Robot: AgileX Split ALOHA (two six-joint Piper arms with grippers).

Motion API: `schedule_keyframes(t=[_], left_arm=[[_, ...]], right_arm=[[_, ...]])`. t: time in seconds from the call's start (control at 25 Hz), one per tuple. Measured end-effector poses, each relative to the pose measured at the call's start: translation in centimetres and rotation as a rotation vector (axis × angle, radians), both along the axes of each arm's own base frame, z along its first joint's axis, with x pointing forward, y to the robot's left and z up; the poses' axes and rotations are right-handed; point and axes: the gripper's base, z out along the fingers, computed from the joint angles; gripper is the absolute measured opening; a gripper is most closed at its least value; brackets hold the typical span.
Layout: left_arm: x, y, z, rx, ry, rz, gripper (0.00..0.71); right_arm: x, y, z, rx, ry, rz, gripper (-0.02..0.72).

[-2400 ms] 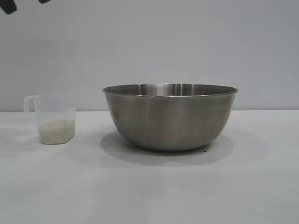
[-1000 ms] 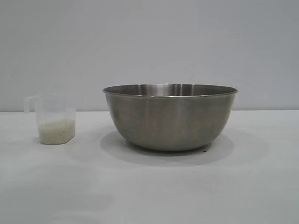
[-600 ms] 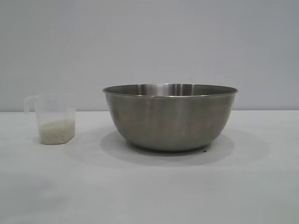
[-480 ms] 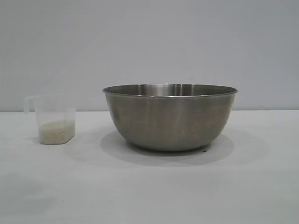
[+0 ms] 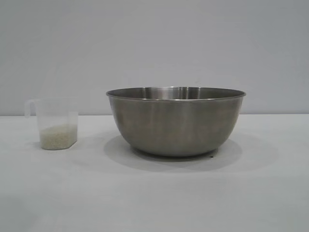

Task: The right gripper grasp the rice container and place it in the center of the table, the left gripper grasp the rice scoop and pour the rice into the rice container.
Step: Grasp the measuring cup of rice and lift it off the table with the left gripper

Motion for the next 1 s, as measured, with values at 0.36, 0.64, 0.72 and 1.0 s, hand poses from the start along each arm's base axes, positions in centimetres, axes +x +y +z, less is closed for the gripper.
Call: schedule_keyframes(t=[0.36,0.64,0.72,1.0], left_arm=[[2.4,-0.8,-3.3,-0.01,-0.012,-0.048,0.265],[5.2,-0.9,-7.7,0.023,0.161,-0.022,0.265],[5.8,-1.0,-8.2,0.025,0.17,-0.022,0.265],[8.3,-1.3,-7.5,0.014,0.091,-0.022,0.265]], right_arm=[[0.0,0.0,0.0,0.0,0.0,0.0,0.566],[0.0,0.0,0.0,0.0,0.0,0.0,0.566],[0.0,0.0,0.0,0.0,0.0,0.0,0.566],[0.0,0.0,0.0,0.0,0.0,0.0,0.566]])
